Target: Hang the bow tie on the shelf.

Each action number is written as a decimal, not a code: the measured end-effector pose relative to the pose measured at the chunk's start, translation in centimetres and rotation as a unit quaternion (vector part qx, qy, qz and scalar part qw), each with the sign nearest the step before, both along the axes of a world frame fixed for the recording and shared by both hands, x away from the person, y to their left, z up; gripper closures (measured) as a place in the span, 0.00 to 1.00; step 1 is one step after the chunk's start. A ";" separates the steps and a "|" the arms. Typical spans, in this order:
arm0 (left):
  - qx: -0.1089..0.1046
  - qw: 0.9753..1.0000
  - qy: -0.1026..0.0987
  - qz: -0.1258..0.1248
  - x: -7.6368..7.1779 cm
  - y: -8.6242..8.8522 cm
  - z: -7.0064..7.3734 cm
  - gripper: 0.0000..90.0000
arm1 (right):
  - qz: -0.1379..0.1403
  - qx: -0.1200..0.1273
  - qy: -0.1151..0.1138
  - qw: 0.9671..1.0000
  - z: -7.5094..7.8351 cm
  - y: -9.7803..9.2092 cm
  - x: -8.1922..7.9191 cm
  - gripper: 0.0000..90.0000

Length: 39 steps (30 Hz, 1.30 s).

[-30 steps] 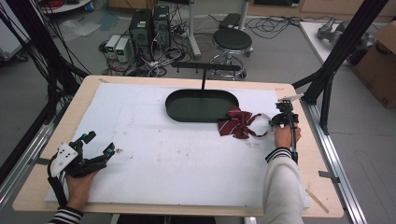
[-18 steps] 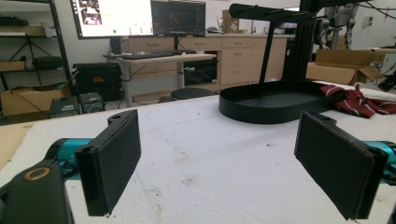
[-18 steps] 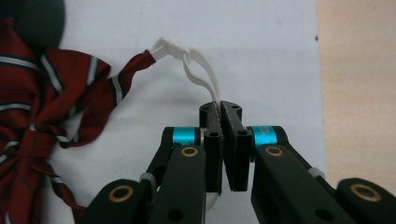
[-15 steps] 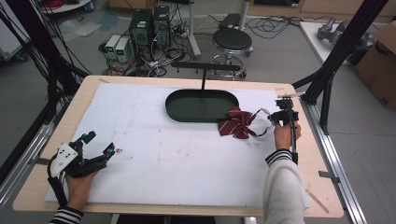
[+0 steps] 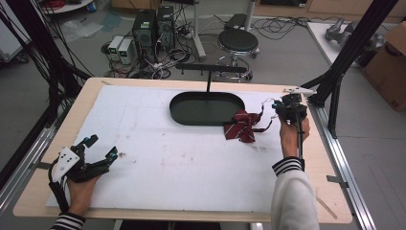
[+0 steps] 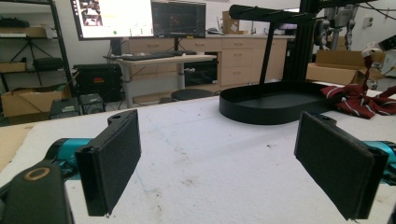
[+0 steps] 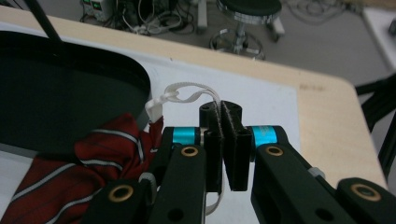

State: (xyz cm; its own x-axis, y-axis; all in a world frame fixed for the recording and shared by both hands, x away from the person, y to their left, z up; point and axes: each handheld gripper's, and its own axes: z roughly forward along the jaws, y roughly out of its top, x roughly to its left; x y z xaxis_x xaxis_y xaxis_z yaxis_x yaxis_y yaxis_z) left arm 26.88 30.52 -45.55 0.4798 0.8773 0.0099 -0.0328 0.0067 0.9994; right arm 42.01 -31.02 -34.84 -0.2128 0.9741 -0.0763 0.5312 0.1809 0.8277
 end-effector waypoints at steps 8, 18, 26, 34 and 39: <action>0.002 1.000 -0.001 0.002 0.0 0.0 0.0 0.17 | 0.035 -0.019 -0.084 0.996 2.1 1.4 -1.7 0.97; 0.000 1.000 0.000 0.002 0.0 0.0 0.0 0.17 | 0.071 -0.001 -0.148 0.986 4.7 3.0 -2.9 0.97; -0.001 1.000 0.001 0.001 0.0 0.0 0.0 0.17 | 0.107 -0.009 -0.183 0.977 7.5 5.9 -2.9 0.97; -0.001 1.000 0.001 0.001 0.1 0.0 0.0 0.17 | 0.126 0.001 -0.194 0.973 8.9 8.5 -2.0 0.97; -0.001 1.000 0.001 0.001 0.1 0.0 0.0 0.17 | 0.134 0.000 -0.197 0.971 9.5 10.2 -1.2 0.97</action>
